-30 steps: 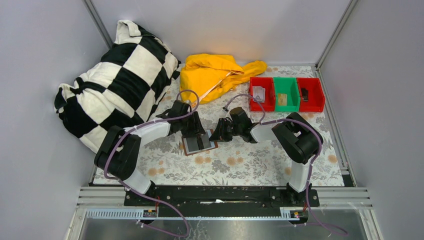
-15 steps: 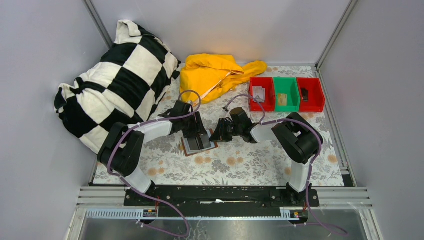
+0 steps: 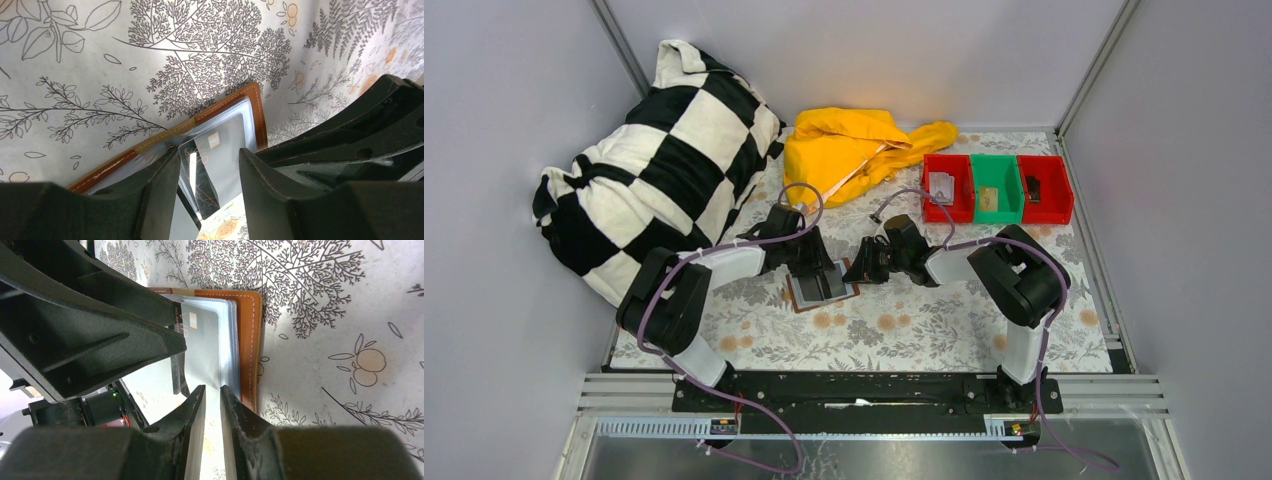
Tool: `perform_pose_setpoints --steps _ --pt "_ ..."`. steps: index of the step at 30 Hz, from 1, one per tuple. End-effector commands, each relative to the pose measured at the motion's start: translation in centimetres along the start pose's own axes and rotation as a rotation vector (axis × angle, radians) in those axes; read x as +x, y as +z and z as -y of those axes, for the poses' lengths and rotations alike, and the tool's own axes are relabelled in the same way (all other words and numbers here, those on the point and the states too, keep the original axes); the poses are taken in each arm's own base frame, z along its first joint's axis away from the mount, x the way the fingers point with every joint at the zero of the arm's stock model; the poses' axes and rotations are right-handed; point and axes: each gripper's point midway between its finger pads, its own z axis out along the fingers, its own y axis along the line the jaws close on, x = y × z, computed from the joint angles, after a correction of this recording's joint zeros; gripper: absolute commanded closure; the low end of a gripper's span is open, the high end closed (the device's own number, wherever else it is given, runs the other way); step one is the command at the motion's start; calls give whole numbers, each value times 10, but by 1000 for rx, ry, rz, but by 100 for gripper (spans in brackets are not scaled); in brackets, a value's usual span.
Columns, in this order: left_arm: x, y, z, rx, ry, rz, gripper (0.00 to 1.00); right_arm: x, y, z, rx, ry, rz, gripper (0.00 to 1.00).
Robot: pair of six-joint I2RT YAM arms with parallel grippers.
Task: Take the credit cards out of the card holder
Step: Remove the credit card from the card holder.
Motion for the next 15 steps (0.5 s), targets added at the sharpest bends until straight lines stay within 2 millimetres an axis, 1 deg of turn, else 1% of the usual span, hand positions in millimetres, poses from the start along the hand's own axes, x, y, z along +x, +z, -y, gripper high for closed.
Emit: perform_pose_setpoints --steps 1,5,8,10,13,15 --pt "22 1 -15 -18 -30 -48 52 24 -2 42 137 51 -60 75" --pt "18 -3 -10 -3 -47 -18 66 25 -1 42 135 53 -63 75" --pt "16 -6 -8 5 -56 -3 78 25 -1 42 134 57 -65 75" --pt "16 -8 -9 4 -60 6 89 25 0 42 131 60 -65 75" --pt "16 -11 -5 19 -59 10 100 26 0 43 129 65 -68 75" --pt "15 -12 -2 30 -57 8 100 27 0 43 128 66 -68 75"
